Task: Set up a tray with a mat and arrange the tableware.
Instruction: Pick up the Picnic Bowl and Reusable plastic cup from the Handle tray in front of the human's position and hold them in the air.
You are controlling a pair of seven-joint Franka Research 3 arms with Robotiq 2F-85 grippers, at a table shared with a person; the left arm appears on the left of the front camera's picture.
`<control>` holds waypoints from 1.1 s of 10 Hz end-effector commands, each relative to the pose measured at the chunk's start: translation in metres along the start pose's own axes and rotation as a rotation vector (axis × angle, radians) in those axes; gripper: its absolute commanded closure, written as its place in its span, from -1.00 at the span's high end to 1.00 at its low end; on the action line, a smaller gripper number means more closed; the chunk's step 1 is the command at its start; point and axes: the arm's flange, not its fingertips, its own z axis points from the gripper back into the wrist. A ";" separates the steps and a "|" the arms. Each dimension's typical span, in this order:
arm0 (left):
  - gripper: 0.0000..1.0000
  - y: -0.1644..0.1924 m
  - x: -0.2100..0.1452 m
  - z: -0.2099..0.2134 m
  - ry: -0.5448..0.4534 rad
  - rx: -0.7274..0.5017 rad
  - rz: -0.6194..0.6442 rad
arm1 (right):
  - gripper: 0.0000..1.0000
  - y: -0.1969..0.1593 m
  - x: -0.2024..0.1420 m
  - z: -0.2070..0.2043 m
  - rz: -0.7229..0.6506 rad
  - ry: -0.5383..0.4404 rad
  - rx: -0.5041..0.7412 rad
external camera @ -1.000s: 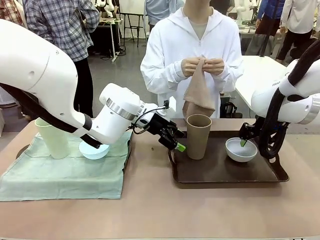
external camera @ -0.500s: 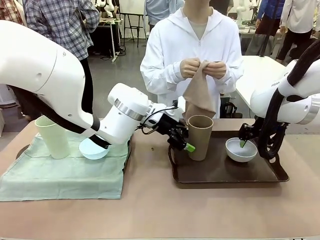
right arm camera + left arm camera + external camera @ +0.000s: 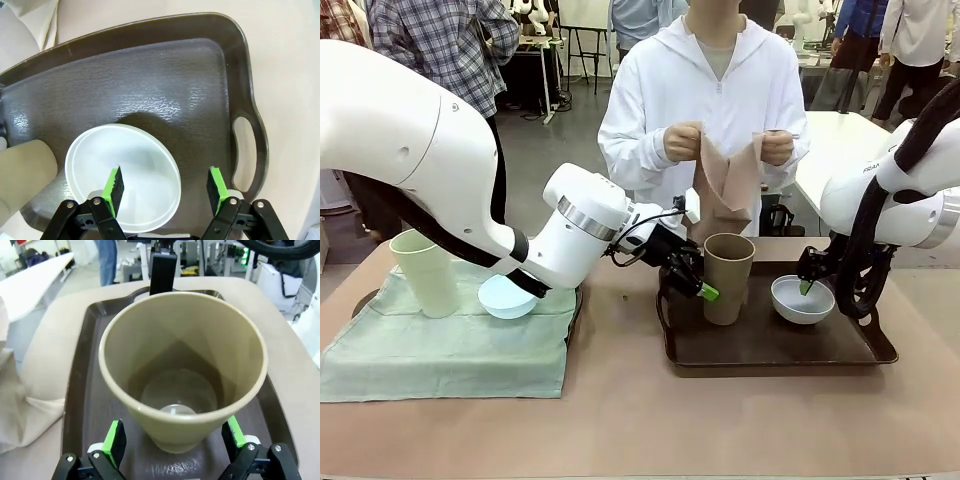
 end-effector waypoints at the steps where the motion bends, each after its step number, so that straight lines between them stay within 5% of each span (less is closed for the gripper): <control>1: 1.00 -0.003 -0.002 0.003 -0.002 -0.017 -0.021 | 0.73 0.000 0.000 0.000 0.001 -0.001 0.000; 10: 1.00 0.007 0.000 -0.047 -0.059 -0.045 -0.028 | 0.73 -0.006 0.002 -0.005 -0.001 0.015 0.004; 11: 0.05 0.009 0.000 -0.045 -0.089 -0.034 -0.049 | -0.36 -0.006 0.002 -0.005 0.023 0.028 0.003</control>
